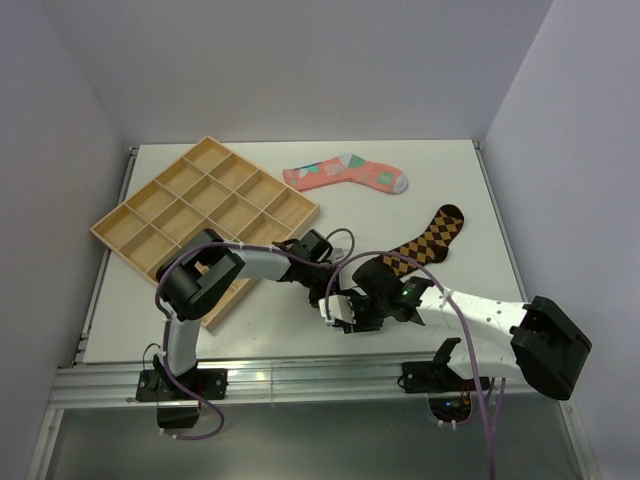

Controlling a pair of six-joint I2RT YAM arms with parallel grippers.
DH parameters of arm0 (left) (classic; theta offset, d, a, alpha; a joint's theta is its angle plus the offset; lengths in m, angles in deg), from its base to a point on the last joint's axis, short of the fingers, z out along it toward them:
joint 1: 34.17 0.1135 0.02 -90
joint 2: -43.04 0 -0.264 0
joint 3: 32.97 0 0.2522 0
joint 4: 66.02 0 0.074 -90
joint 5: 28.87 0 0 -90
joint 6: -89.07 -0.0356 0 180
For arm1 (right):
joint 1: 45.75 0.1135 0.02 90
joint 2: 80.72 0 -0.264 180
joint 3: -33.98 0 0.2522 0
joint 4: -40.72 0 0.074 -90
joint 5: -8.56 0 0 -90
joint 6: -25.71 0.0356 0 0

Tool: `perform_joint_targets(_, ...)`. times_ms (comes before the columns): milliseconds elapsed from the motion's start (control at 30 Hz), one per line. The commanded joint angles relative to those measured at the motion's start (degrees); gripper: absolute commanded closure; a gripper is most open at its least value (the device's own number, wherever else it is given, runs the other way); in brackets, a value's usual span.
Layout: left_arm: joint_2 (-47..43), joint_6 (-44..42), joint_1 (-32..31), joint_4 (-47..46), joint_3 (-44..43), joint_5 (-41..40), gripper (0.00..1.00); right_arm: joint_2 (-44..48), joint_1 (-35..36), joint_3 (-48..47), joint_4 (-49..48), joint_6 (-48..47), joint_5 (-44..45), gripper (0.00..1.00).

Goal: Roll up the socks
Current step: Roll the sock at the center of the board.

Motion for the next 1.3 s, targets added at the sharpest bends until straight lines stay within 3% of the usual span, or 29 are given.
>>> perform_joint_targets(0, 0.8, 1.0, 0.8, -3.2, 1.1, 0.0, 1.0, -1.4, 0.5, 1.6, -2.7, 1.3, 2.0, 0.56)
perform_joint_targets(333, -1.3, 5.5, 1.5, -9.5, 5.8, -0.2, 1.0, -0.9, -0.6, 4.7, -3.9, 3.2, 2.8, 0.72)
perform_joint_targets(467, -3.1, 9.5, 1.5, -14.9, 9.3, -1.6, 1.0, -1.7, -7.1, 1.8, 0.4, 1.5, -3.1, 0.83)
perform_joint_targets(533, -4.7, 11.4, 1.5, -16.1, 10.7, -3.7, 1.0, -3.6, -10.1, -1.8, 6.0, -0.4, -8.2, 0.83)
perform_joint_targets(667, -7.7, 14.1, 1.0, -20.6, 13.4, -8.1, 0.99, -13.2, -15.5, -9.0, 16.7, -7.8, -15.9, 0.83)
perform_joint_targets(733, -10.3, 16.3, -0.3, -24.8, 15.7, -14.4, 0.98, -22.7, -18.5, -18.0, 29.3, -13.7, -21.1, 0.82)
perform_joint_targets(1033, -10.9, 19.9, -4.3, -36.8, 21.3, -24.6, 0.97, -41.6, -22.4, -32.9, 44.8, -20.5, -25.5, 0.82)
perform_joint_targets(1167, -13.4, 17.3, -7.6, -37.8, 24.0, -35.5, 0.85, -43.9, -22.7, -34.6, 44.5, -18.1, -24.4, 0.82)
perform_joint_targets(1267, -17.1, 15.4, -9.1, -38.8, 26.7, -39.4, 0.74, -45.3, -22.8, -35.0, 44.4, -17.3, -23.7, 0.82)
